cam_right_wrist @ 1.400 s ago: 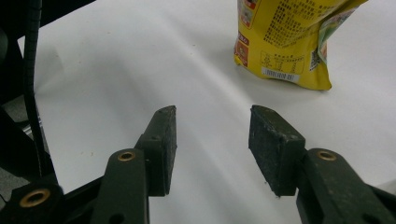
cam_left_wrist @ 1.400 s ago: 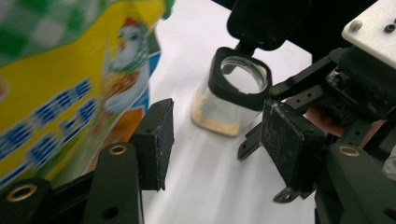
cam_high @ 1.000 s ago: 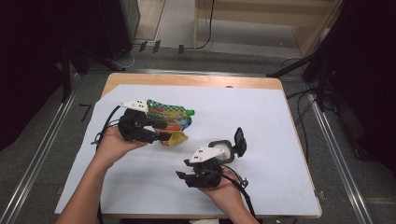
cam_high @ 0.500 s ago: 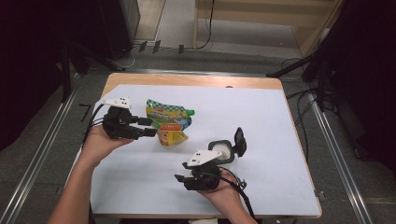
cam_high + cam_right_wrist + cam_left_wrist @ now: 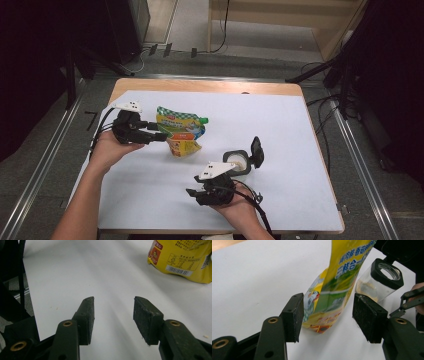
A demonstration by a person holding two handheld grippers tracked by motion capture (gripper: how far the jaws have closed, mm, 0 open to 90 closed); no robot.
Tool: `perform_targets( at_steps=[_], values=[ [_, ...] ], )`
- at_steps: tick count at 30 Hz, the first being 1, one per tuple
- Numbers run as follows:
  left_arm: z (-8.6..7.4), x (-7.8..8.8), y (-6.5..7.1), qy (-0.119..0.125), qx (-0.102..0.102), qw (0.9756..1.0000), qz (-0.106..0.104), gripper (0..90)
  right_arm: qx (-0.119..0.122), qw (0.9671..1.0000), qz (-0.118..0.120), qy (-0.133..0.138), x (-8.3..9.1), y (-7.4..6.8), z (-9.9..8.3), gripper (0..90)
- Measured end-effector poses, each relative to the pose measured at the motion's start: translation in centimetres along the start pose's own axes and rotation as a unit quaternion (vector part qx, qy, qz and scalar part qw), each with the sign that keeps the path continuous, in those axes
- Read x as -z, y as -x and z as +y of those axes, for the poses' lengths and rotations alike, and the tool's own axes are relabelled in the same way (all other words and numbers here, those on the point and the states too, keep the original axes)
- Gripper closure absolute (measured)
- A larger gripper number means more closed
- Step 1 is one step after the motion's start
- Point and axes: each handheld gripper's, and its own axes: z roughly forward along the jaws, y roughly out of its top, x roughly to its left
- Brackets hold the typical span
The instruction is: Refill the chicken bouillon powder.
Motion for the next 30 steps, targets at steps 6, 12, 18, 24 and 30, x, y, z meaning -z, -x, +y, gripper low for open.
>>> perform_targets(
  at_steps=[6, 12, 18, 24, 30],
  values=[
    [1.4, -1.6, 0.2, -0.004, -0.007, 0.9999, -0.008, 46.7, -0.005, 1.0000, 0.004, -0.004, -0.6, 0.0, -0.1, 52.8],
    [1.7, -2.7, 0.6, 0.001, -0.005, 0.9998, -0.020, 57.7, -0.011, 0.9999, 0.010, 0.004, -1.0, 0.2, -0.3, 52.7],
    [1.6, -3.2, 1.2, 0.011, -0.020, 0.9994, -0.026, 72.6, -0.011, 0.9999, 0.009, 0.004, -1.3, 0.2, -0.4, 52.7],
    [1.7, -3.2, 1.7, 0.011, -0.029, 0.9994, -0.012, 87.9, -0.010, 0.9999, 0.008, 0.005, -1.4, 0.3, -0.6, 52.6],
    [2.2, -2.9, 2.2, 0.002, -0.012, 0.9999, -0.007, 90.0, -0.006, 0.9998, 0.004, 0.019, -1.4, 0.8, -0.8, 51.7]
  ],
)
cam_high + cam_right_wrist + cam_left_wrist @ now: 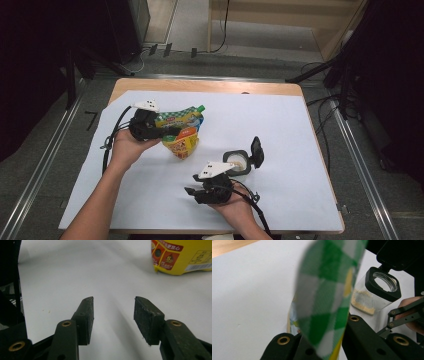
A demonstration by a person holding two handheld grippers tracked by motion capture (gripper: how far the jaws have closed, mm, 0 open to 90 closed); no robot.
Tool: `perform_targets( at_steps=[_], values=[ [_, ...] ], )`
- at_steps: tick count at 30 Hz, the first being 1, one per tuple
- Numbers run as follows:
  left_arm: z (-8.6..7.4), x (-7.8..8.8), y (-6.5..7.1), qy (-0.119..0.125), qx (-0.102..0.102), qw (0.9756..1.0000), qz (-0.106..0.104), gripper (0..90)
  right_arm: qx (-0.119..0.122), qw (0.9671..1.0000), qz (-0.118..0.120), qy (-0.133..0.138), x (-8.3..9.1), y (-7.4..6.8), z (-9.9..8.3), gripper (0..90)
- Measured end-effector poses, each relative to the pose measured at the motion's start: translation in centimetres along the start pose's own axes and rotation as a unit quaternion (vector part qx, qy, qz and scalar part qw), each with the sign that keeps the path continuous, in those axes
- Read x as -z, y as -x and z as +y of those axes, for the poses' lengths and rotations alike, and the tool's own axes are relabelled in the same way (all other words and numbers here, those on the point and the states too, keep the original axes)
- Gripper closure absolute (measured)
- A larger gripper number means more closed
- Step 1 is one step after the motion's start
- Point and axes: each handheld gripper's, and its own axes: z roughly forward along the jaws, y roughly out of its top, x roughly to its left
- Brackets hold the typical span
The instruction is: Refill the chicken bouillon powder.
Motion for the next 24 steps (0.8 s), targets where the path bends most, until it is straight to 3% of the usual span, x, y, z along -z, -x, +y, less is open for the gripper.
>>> perform_targets(
  at_steps=[7, 20, 24],
  values=[
    [1.1, 1.3, 1.3, -0.004, 0.009, 0.9997, -0.022, 90.0, -0.008, 0.9999, -0.006, 0.006, -0.1, 0.4, -0.1, 51.8],
    [2.3, 3.7, 4.5, -0.002, -0.013, 0.9978, -0.065, 90.0, -0.026, 0.9992, -0.027, 0.014, -0.7, 0.6, 0.6, 52.7],
    [2.4, 4.6, 5.2, 0.000, -0.006, 0.9970, -0.077, 90.0, -0.033, 0.9985, -0.041, 0.018, -0.9, 1.1, 0.6, 52.9]
  ],
)
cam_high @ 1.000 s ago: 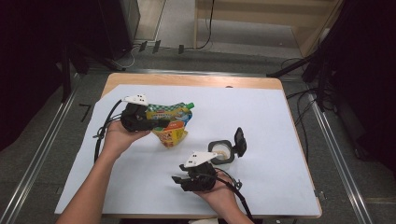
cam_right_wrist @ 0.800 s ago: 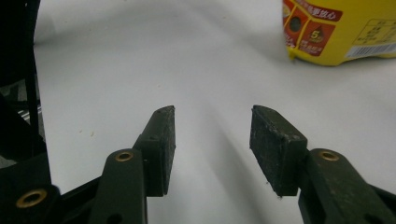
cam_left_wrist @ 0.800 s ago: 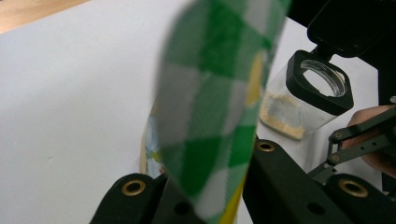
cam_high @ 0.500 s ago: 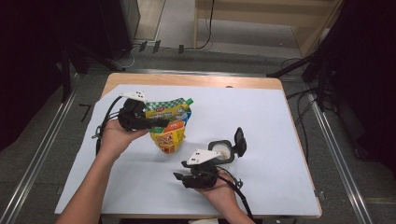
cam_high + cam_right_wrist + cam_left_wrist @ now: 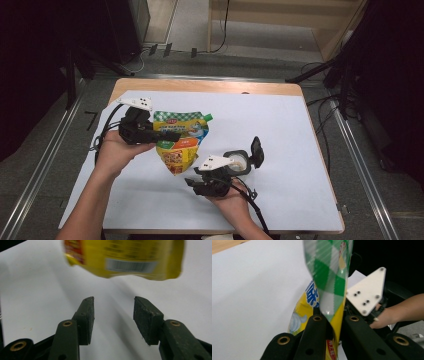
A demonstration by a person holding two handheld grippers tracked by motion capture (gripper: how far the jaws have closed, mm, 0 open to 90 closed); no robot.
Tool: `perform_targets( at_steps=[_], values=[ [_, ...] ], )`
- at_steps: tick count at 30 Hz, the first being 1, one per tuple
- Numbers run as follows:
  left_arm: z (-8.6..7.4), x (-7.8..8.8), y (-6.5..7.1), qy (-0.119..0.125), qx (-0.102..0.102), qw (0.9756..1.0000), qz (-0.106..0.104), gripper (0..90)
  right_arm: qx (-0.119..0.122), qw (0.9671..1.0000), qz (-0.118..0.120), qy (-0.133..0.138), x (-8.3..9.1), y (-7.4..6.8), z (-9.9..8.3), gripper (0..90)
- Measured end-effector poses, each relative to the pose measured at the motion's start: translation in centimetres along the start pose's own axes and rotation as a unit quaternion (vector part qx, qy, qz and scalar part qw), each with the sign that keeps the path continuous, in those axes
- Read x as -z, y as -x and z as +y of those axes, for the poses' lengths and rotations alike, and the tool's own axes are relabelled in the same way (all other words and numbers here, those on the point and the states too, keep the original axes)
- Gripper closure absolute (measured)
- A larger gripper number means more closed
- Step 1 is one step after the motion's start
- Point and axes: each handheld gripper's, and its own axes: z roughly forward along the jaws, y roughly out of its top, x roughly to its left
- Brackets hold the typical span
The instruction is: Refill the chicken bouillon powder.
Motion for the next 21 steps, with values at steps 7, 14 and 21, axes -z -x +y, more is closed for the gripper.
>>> perform_targets(
  at_steps=[7, 14, 21],
  values=[
    [0.1, 0.9, 1.7, 0.002, 0.000, 0.9997, -0.024, 90.0, -0.007, 0.9997, -0.018, 0.017, -0.1, -0.3, 0.3, 69.1],
    [0.2, 1.3, 3.0, 0.009, 0.003, 0.9987, -0.050, 90.0, -0.001, 0.9984, -0.037, 0.043, -0.1, -0.4, 0.0, 80.4],
    [0.0, 0.8, 2.8, 0.012, 0.019, 0.9989, -0.041, 90.0, 0.047, 0.9956, -0.039, 0.072, 0.2, -1.3, 0.2, 71.6]
  ],
)
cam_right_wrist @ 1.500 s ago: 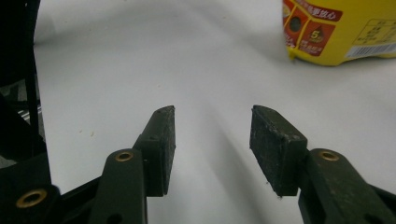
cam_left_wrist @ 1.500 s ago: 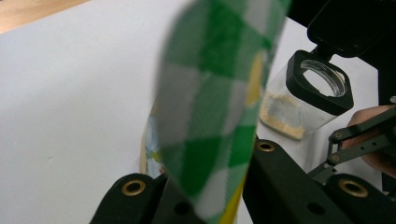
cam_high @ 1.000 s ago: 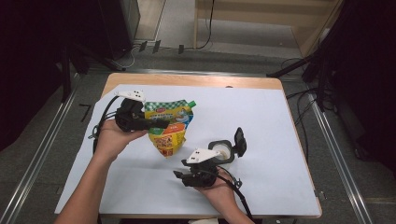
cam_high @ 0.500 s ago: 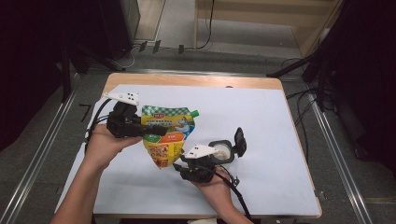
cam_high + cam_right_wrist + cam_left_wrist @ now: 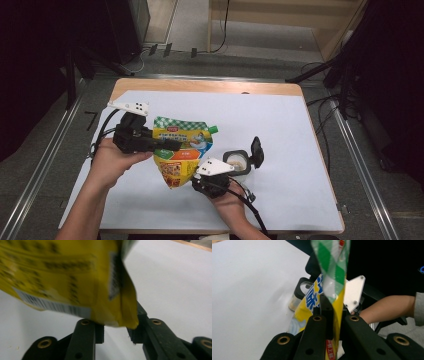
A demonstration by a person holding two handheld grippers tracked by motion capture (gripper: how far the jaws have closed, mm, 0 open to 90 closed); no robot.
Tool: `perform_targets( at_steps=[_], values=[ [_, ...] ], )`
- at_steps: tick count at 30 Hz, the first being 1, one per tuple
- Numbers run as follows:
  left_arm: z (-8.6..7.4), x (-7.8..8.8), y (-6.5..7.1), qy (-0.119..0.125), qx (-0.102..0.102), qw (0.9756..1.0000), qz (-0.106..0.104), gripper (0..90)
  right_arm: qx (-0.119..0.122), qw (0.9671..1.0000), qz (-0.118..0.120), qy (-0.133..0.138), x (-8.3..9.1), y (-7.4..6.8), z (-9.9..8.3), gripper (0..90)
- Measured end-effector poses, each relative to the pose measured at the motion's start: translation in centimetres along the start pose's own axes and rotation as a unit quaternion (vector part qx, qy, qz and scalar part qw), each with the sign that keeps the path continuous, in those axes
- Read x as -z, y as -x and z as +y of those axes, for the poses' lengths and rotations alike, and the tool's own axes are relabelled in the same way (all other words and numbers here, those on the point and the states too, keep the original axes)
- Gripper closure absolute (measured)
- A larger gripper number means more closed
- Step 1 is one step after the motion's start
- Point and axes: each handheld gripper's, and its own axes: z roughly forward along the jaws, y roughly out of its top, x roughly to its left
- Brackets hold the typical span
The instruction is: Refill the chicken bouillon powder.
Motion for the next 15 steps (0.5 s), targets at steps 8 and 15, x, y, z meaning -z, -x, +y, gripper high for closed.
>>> perform_targets(
  at_steps=[8, 15],
  values=[
    [0.1, -1.9, 0.3, 0.002, -0.015, 0.9979, 0.062, 86.7, 0.042, 0.9991, 0.009, 0.001, 0.2, -1.3, 0.2, 66.1],
    [0.1, -3.6, 0.6, -0.009, -0.025, 0.9962, 0.083, 82.6, 0.055, 0.9980, 0.031, 0.002, 0.5, -2.4, 0.4, 62.3]
  ],
)
